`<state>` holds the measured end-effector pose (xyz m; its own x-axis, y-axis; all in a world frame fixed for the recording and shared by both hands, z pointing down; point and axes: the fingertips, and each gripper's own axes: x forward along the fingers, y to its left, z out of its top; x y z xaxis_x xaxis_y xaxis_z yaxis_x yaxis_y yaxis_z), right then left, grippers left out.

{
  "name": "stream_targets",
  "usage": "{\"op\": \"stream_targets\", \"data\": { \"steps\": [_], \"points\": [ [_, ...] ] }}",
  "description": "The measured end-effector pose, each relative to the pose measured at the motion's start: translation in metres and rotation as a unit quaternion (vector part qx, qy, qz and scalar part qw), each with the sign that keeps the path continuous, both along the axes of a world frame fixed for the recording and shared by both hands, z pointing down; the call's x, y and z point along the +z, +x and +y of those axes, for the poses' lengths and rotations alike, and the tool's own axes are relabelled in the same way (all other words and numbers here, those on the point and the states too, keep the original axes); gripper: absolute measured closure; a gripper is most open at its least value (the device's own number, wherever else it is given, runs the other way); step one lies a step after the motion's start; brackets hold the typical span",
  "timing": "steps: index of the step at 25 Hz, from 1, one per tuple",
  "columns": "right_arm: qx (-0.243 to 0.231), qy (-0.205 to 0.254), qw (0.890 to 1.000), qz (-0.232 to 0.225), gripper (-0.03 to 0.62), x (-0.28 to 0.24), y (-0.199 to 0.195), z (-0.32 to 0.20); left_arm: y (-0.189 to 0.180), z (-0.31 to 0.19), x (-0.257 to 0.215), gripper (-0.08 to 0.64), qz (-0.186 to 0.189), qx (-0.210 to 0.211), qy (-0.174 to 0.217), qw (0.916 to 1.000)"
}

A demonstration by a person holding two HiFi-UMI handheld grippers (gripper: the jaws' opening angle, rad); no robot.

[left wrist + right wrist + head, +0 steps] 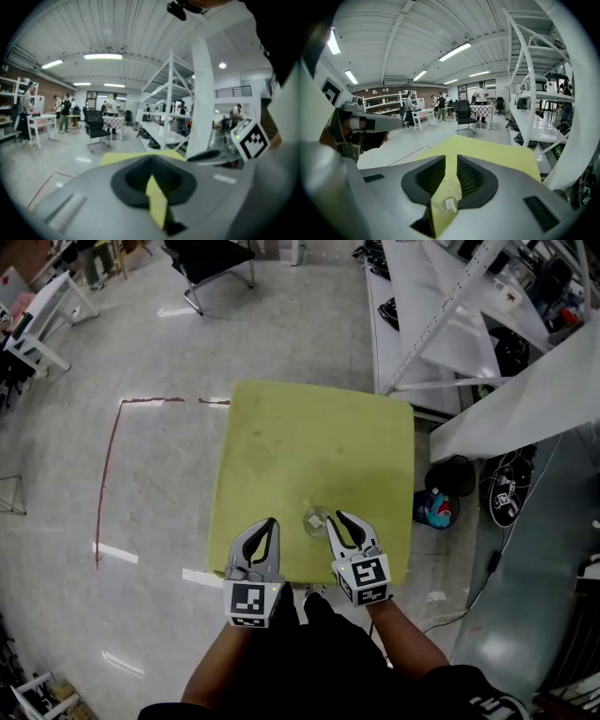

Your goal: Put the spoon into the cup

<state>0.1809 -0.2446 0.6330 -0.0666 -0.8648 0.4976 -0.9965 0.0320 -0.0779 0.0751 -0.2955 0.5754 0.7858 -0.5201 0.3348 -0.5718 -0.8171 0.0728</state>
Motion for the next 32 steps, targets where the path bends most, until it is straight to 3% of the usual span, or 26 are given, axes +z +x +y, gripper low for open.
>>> {"op": "stream_targets", "data": {
  "steps": [11,23,32],
  "points": [
    [-0.006,0.099,0.995,0.021,0.569,-0.090,0.000,-0.024,0.016,-0.004,-0.057,0.552,0.035,0.011,0.043,0.9984],
    [-0.009,0.203,0.978,0.049,0.586,-0.178,0.003,-0.043,0.024,-0.007,-0.116,0.554,0.076,0.014,0.089,0.9931],
    [-0.020,0.232,0.970,0.069,0.586,-0.210,-0.004,-0.046,0.014,-0.020,-0.141,0.554,0.087,0.000,0.121,0.9888]
  ]
}}
